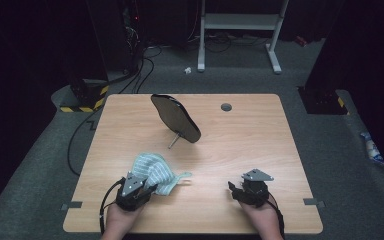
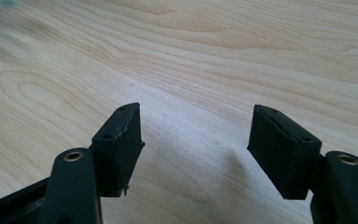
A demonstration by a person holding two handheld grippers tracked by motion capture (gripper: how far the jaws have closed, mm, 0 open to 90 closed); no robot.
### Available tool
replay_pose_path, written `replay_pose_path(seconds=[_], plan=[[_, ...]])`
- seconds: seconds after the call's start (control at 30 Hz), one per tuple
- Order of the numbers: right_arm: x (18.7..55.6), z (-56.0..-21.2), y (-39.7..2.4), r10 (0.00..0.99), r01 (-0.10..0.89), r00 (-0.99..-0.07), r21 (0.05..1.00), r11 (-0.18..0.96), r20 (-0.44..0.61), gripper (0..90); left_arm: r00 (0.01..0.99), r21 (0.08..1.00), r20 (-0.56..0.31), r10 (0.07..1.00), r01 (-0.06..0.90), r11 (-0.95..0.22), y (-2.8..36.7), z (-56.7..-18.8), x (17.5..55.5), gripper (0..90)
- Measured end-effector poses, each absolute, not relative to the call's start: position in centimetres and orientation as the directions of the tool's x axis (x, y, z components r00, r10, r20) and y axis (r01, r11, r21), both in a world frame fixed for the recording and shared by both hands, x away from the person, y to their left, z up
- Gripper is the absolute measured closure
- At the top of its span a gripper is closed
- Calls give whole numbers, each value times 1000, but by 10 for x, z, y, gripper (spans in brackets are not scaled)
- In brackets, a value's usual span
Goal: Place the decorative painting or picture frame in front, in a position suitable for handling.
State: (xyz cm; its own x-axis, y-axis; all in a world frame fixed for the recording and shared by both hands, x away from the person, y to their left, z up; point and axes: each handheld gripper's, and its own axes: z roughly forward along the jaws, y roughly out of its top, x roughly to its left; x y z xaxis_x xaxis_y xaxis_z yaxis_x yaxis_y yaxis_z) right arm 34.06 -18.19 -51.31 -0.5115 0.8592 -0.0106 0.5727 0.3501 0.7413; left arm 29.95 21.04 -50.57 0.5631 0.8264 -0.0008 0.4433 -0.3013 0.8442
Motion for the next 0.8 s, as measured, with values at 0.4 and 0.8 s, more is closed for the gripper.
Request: replay_pose_path(seconds=[0.4,0.8], plan=[[330,-512,-205,876,545,-482,779,311,-13,373,615,865,-6,789,399,-305,179,-494,300,693],[330,-511,-225,872,540,-488,797,271,34,399,696,848,1,718,381,-369,109,-483,322,691]])
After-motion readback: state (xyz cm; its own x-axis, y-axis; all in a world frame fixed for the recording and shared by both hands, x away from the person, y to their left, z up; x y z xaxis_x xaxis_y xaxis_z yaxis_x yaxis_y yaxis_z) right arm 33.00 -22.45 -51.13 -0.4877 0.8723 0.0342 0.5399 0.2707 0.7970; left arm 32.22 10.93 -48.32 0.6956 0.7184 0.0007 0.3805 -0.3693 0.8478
